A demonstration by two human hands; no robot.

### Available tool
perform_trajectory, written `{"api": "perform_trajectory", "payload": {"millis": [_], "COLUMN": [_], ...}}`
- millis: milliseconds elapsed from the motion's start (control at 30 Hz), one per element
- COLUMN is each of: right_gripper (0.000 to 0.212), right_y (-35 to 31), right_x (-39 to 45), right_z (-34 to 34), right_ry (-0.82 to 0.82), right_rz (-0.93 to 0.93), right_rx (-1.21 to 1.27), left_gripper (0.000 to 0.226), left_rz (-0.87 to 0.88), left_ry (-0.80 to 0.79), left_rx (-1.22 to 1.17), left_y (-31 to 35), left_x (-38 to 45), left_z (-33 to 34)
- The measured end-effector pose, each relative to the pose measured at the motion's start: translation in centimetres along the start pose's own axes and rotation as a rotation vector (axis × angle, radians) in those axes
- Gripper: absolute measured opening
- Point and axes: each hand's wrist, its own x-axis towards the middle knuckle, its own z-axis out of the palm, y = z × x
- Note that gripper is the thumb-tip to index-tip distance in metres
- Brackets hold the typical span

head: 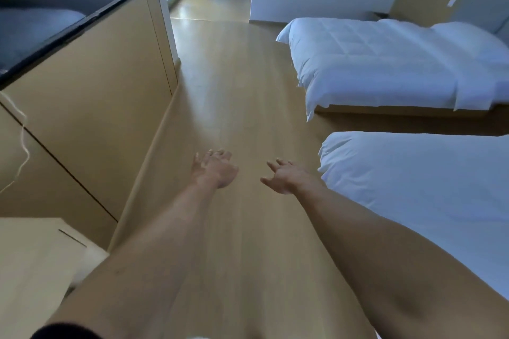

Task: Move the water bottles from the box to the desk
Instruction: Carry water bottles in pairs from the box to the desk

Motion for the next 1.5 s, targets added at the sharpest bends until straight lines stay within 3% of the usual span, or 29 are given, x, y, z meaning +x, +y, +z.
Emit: {"api": "perform_trajectory", "payload": {"millis": [333, 933, 1233, 1500], "right_gripper": [0.068, 0.07, 0.071, 0.073], "right_y": [2.2, -1.9, -0.3, 3.3], "right_x": [10.3, 31.6, 41.8, 58.3], "right_z": [-4.1, -17.7, -22.5, -28.6], "right_ry": [0.024, -0.003, -0.014, -0.019], "right_rz": [0.078, 0.274, 0.263, 0.196], "right_rx": [0.114, 0.173, 0.225, 0.258], "left_gripper": [0.058, 0.057, 0.06, 0.064], "left_rz": [0.055, 0.091, 0.14, 0.097], "left_ry": [-0.032, -0.138, -0.141, -0.115], "left_rx": [0.006, 0.077, 0.056, 0.066], "left_y": [1.7, -5.3, -3.9, -1.7], "left_x": [11.1, 38.2, 48.7, 64.2], "left_z": [-3.2, -12.4, -15.2, -19.2]}}
